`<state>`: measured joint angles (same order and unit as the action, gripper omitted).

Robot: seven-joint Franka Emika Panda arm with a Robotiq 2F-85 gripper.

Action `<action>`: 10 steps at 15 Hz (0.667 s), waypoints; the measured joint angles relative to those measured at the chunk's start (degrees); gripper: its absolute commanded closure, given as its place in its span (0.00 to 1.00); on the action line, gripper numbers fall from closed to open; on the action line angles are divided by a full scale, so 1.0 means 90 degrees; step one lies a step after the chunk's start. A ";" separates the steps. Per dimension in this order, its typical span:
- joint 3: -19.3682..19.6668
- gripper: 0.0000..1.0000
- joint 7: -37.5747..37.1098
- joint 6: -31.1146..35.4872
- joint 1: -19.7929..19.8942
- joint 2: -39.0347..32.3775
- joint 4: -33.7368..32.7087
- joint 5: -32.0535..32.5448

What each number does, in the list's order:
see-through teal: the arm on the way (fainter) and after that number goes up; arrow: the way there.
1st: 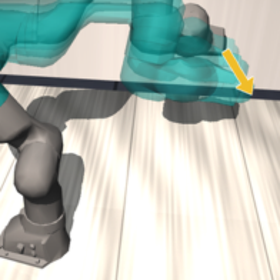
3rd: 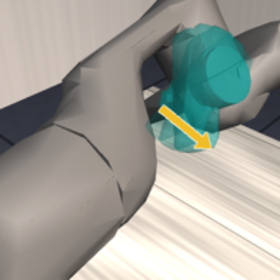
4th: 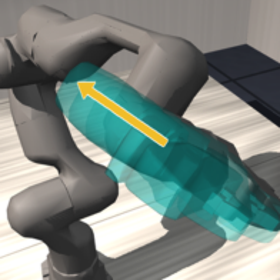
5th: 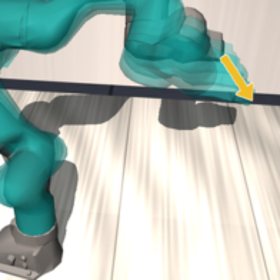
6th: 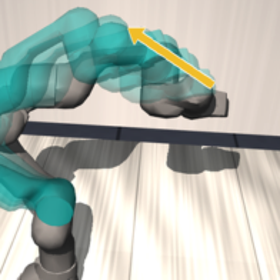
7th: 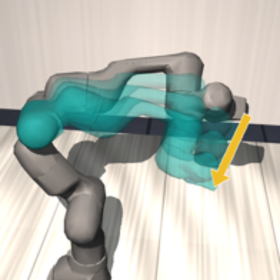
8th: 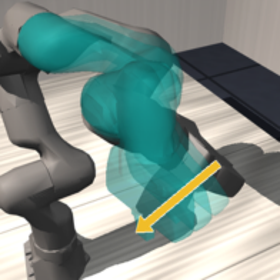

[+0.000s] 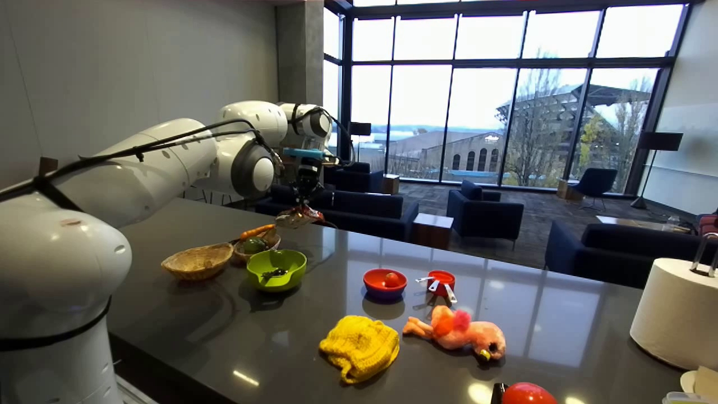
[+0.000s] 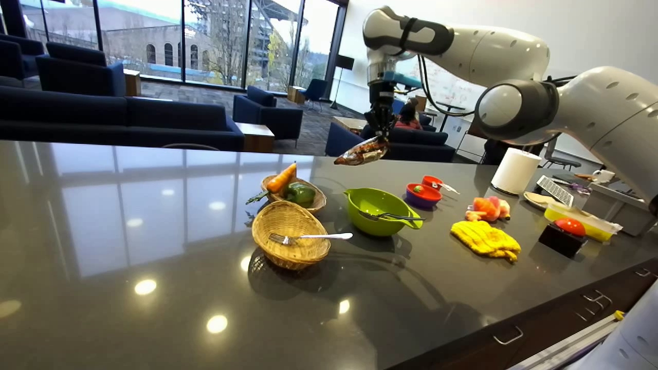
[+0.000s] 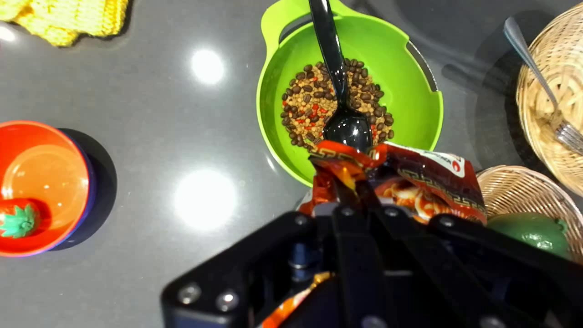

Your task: Put the brown packet inside the green bowl

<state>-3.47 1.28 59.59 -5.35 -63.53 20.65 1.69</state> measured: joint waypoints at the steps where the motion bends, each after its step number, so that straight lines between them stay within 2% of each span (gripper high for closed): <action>1: 0.0001 0.99 -0.0001 -0.0029 0.0004 0.0039 0.0000 -0.0022; 6: -0.0003 0.99 -0.0045 -0.0223 0.0086 0.0208 0.0003 -0.0177; 10: -0.0004 0.99 -0.0102 -0.0720 0.0201 0.0210 0.0037 -0.0232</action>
<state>-3.50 0.37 53.10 -3.54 -61.64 20.99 -0.39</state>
